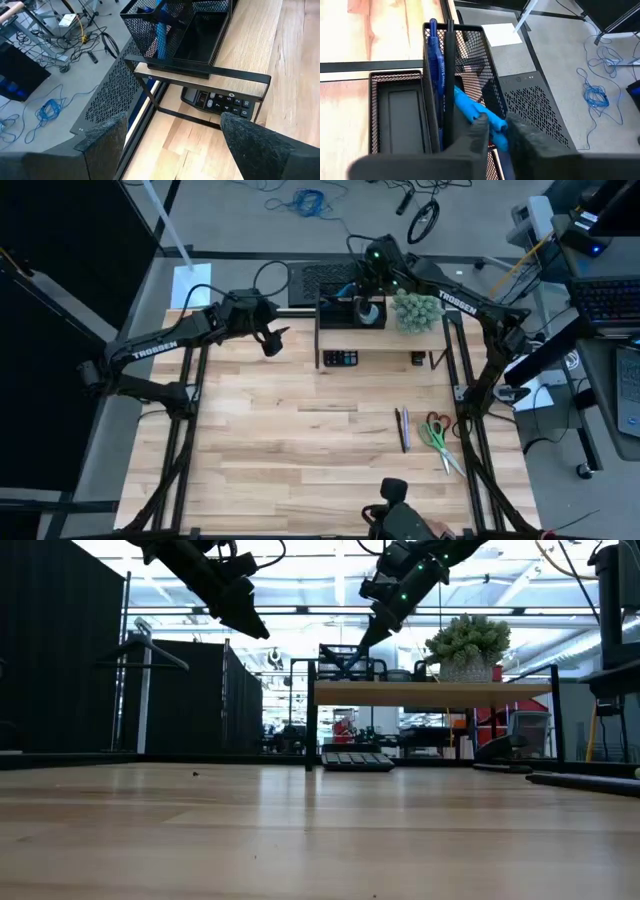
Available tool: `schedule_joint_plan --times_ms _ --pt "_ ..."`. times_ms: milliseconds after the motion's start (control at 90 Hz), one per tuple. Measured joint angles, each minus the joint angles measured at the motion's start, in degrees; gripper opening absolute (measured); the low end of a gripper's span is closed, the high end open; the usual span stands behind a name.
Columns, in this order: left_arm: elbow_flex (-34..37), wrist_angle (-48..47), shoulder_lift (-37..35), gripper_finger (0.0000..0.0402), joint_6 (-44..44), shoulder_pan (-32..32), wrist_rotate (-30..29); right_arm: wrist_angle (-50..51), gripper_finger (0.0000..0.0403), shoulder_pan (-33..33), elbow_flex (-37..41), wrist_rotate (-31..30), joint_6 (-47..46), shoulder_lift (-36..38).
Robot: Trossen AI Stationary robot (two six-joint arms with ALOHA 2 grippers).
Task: Pick and place office supplies into organizer
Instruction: Remove the blue pen from the black desk organizer on the shelf
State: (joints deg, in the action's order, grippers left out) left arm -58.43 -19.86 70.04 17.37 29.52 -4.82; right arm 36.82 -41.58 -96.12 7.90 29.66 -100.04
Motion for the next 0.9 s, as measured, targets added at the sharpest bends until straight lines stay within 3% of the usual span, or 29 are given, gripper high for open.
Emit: schedule_joint_plan --times_ms 900 --pt "0.0 0.0 0.0 0.0309 0.0 0.0 0.0 0.2 0.0 0.8 0.3 -0.9 -0.4 3.0"
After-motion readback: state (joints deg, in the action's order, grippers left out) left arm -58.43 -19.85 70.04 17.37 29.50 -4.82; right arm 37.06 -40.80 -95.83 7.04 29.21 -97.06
